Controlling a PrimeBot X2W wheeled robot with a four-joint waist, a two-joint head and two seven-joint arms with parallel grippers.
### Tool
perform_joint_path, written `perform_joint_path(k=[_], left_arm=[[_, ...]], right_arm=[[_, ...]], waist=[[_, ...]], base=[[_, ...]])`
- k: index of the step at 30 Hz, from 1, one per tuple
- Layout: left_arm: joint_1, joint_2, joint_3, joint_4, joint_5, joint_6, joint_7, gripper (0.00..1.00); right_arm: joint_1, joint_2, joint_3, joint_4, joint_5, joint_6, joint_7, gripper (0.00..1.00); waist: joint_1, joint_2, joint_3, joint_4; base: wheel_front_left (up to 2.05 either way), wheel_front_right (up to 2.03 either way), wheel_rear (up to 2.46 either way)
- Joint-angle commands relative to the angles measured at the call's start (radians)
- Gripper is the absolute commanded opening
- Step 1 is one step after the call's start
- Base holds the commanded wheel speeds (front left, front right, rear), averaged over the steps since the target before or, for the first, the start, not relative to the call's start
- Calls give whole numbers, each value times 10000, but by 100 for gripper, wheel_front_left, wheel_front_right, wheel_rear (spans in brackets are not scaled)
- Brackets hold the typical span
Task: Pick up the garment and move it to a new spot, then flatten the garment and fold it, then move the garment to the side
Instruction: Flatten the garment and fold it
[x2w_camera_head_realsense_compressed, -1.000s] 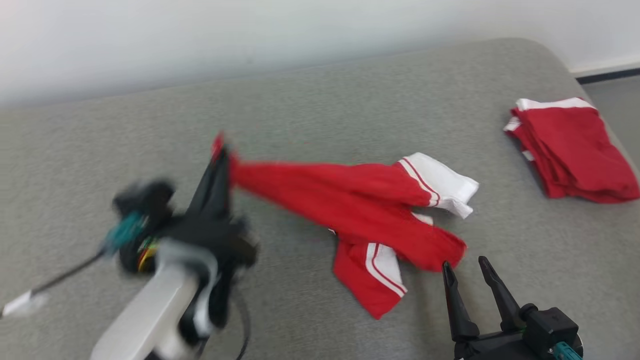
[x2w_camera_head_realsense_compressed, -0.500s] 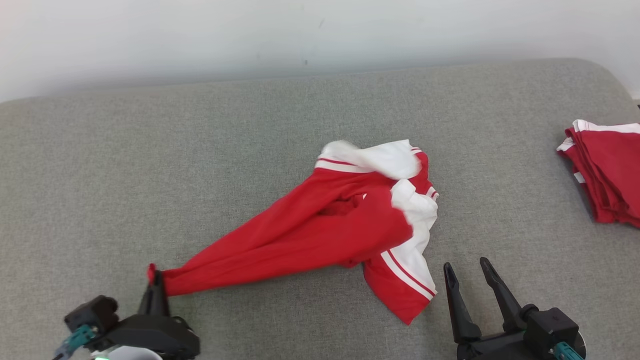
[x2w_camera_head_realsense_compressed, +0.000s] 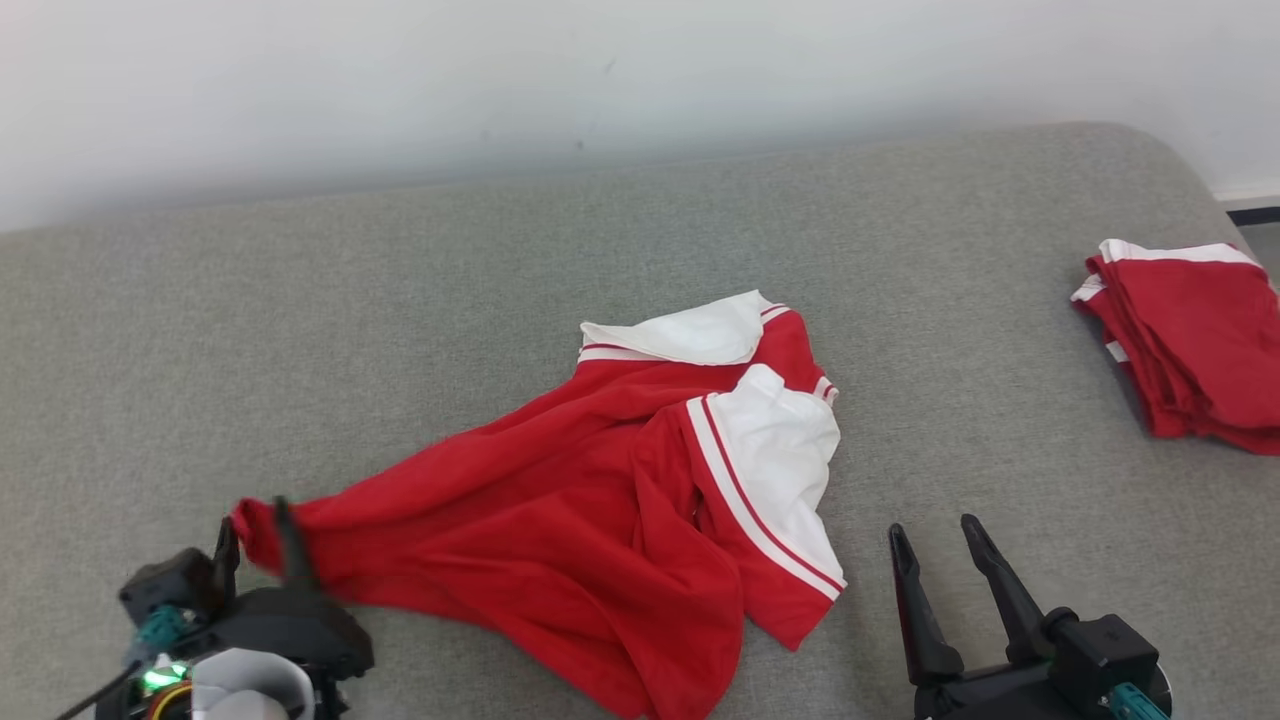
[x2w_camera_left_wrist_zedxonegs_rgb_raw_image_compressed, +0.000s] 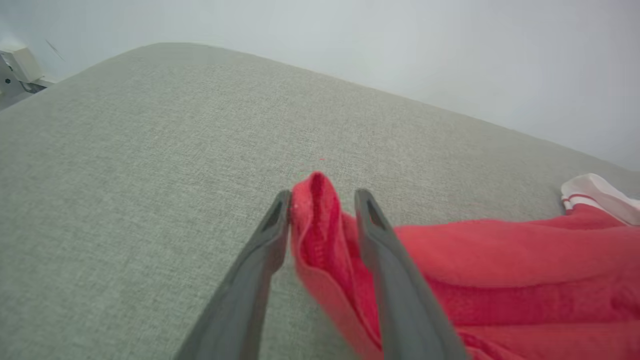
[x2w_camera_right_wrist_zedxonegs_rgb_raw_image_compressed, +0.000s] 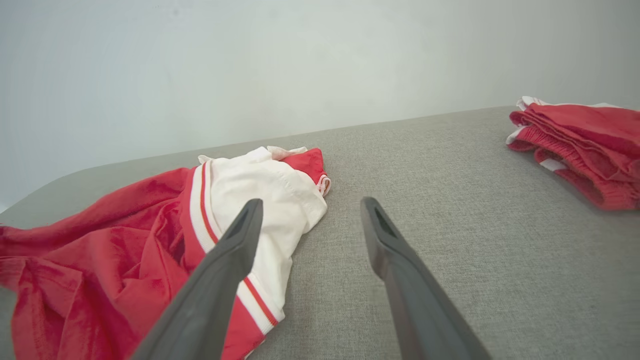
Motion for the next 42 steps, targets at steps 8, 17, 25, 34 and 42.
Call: perform_joint_path(k=[8,17,25,34,42], left_arm=[[909,-3,3,-511,517,717,-3,100],[2047,-92,-1532,-2945,1023,437,1147,100],[2429,-560,-3697,-4697,949,-324,3423,100],[2272,-883,-4376,-4284,334,-910,4533,100],[2151,-1138,-4467,-3379,37,-1060,4774,100]], right_arm=[[341,48,-287,-45,9,-26,-2,100],[551,115,-379,-64,-71,-26,-2,100],[565,146,-316,-41,-93,-26,-2,100],[425,173,-265,-69,-22,-26,-2,100],[413,183,-289,-94,-61,-26,-2,100]], waist=[[0,0,-264,72],[0,0,-549,639],[0,0,-619,783],[0,0,-413,202],[0,0,-328,-389]], base=[[0,0,0],[0,0,0],[0,0,0],[0,0,0],[0,0,0]])
